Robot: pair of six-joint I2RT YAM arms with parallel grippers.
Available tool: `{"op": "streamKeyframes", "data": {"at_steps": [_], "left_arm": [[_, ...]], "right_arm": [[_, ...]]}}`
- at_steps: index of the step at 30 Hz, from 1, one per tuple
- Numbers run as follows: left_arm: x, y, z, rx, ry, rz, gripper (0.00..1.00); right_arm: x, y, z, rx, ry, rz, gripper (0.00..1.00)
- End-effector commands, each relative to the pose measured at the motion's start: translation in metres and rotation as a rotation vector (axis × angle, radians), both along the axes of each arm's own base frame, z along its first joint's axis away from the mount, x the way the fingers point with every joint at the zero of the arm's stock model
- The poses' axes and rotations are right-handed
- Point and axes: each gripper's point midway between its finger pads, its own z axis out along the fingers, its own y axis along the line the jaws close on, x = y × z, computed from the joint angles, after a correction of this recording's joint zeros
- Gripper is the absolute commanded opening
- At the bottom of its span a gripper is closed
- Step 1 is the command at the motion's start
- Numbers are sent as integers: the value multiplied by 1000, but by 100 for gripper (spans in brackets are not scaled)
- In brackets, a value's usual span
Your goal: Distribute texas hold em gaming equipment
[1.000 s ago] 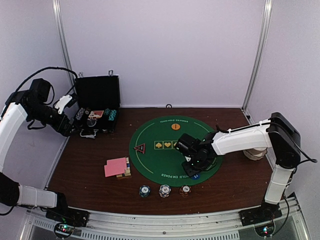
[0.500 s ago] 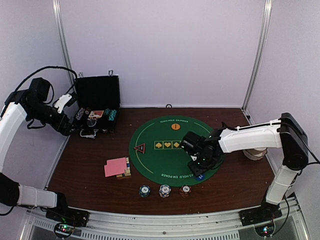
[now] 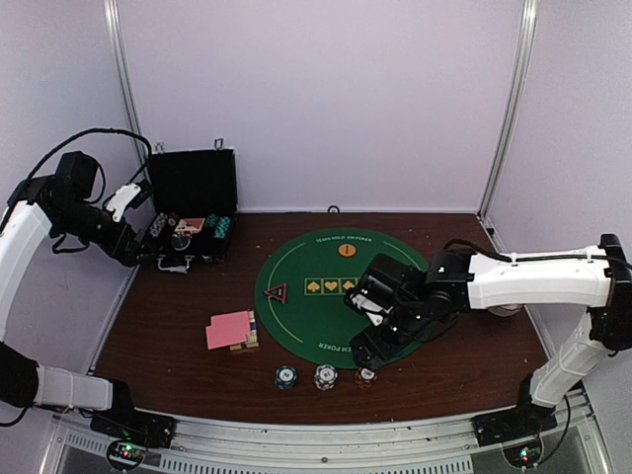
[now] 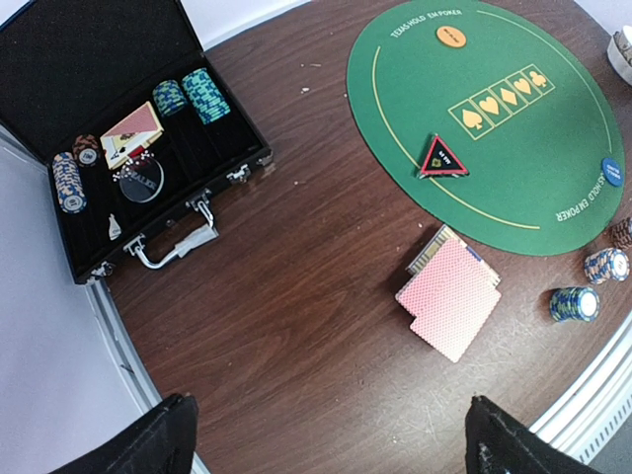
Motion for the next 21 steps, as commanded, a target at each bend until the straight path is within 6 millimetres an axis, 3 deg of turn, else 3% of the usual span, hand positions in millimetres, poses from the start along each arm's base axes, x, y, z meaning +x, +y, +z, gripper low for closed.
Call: {"op": "streamKeyframes", "data": {"at_steps": [1, 10, 21], "left_arm": [[-1, 0, 14, -7, -40, 0, 98], [-4, 0, 15, 1, -44, -6, 97], [-5, 0, 16, 4, -49, -11, 98]], "right_arm": [[-22, 13, -23, -5, 91, 44, 92], [-25, 24, -50, -61, 119, 86, 87], [-22, 23, -64, -105, 116, 93, 76]]}}
